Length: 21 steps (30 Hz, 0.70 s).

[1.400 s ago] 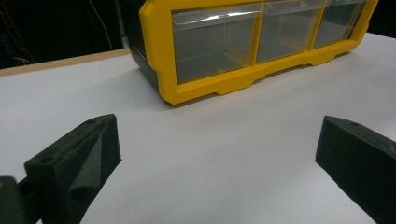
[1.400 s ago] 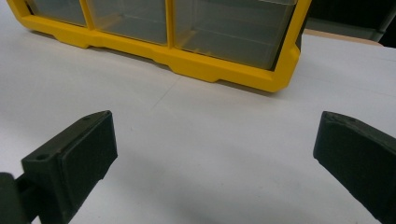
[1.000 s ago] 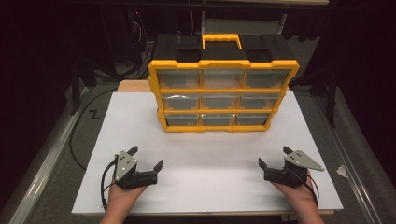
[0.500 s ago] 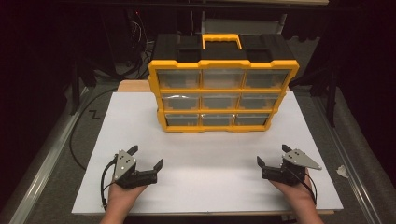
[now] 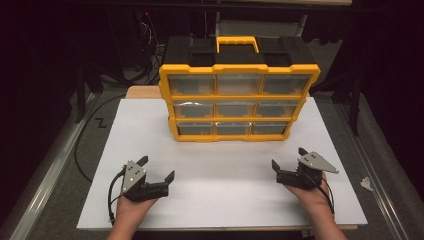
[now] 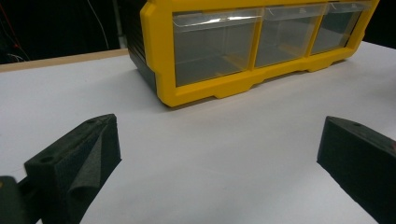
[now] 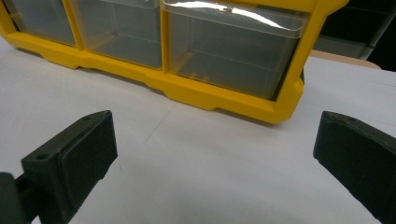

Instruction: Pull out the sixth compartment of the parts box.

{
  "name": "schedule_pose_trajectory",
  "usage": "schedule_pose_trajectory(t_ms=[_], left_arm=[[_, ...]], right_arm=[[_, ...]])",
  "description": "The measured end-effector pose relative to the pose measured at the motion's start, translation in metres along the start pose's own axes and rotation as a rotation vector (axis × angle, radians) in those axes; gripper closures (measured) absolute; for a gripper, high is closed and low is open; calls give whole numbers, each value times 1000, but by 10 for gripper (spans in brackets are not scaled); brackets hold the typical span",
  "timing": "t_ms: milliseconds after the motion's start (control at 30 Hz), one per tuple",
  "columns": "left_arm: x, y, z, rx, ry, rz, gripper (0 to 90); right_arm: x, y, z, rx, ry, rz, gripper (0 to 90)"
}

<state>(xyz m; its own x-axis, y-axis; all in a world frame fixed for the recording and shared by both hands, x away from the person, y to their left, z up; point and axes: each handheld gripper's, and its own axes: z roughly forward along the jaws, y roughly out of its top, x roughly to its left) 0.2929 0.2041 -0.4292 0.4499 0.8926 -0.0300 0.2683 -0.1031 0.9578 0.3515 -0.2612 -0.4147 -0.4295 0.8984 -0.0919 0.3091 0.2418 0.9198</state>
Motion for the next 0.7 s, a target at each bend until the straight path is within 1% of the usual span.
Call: schedule_pose_trajectory(t_ms=[167, 200, 233, 267, 300, 367, 400, 467, 500, 567, 633, 667, 700], left_arm=[[-1, -1, 1, 7, -4, 10, 1], [-1, -1, 1, 8, -4, 12, 1], [-1, -1, 1, 9, -5, 14, 1], [-1, -1, 2, 9, -5, 11, 1], [-1, -1, 2, 8, -4, 11, 1], [-1, -1, 2, 7, -3, 11, 1], [-1, -1, 2, 7, -2, 12, 1], [-2, -1, 2, 5, 2, 18, 1], [-2, -1, 2, 5, 2, 19, 1], [-2, -2, 2, 5, 3, 21, 1], [-1, -2, 2, 2, 1, 20, 1], [-1, -2, 2, 2, 1, 20, 1], [-1, -1, 2, -3, 2, 20, 1]], right_arm=[[-2, 4, 14, 12, -7, 2, 10], [-2, 4, 14, 12, -7, 2, 10], [-3, 5, 20, 22, -8, 2, 10], [-3, 5, 20, 22, -8, 2, 10], [-5, 6, 28, 36, -21, -1, 10], [-5, 6, 30, 37, -26, -4, 11], [-6, 7, 34, 40, -36, -4, 11], [-7, 9, 39, 32, -32, -14, 11], [-8, 10, 43, 25, -42, -15, 11], [-8, 11, 45, 27, -43, -11, 11], [-7, 10, 46, 44, -49, -39, 11], [-7, 10, 46, 44, -49, -39, 11], [-5, 9, 43, 51, -57, -72, 11]])
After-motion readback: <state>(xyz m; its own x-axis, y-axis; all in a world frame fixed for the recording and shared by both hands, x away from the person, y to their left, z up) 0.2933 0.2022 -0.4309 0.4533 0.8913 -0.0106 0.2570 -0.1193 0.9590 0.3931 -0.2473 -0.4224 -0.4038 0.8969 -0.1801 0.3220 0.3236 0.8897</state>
